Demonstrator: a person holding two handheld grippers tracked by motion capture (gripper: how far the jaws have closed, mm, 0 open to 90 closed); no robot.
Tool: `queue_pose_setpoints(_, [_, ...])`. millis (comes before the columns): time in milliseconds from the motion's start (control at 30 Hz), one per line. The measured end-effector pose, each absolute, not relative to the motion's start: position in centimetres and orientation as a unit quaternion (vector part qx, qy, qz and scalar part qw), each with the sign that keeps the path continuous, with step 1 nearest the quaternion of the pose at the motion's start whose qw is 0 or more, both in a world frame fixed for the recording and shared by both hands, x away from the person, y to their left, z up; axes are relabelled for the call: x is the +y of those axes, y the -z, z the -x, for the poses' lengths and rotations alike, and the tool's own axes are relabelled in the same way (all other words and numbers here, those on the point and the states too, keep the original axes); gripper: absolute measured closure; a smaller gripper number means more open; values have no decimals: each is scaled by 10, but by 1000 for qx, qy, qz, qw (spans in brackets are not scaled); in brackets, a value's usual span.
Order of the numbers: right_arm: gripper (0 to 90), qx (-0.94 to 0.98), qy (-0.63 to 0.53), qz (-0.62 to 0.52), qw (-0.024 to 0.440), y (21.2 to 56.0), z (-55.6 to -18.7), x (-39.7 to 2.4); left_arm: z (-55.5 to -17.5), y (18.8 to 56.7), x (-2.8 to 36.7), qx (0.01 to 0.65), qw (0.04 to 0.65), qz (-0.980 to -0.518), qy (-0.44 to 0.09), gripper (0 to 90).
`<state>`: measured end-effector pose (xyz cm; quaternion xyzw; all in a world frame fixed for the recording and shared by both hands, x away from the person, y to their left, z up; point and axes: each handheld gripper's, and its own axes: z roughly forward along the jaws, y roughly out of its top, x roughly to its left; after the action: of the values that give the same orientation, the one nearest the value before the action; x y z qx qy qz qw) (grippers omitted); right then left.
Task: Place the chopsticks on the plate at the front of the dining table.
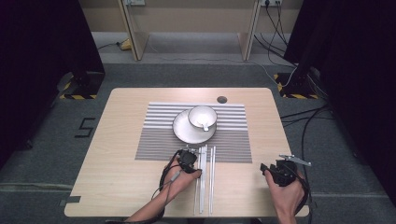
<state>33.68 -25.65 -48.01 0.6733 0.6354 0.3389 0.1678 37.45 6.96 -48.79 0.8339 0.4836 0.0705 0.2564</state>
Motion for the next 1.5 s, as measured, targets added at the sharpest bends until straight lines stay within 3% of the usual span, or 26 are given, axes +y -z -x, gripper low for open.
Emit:
queue_pose_setpoints(400, [565,636,-337,-674,164,481,-337,-256,-379,484,100,456,210,-861,-78,801])
queue_pose_setpoints(833, [563,635,-339,-676,159,483,-338,-259,-400,470,96,406,161,-898,-49,771])
queue_pose_setpoints(1500, [561,632,-340,-678,156,482,-338,-261,-414,469,81,410,131,-902,-44,801])
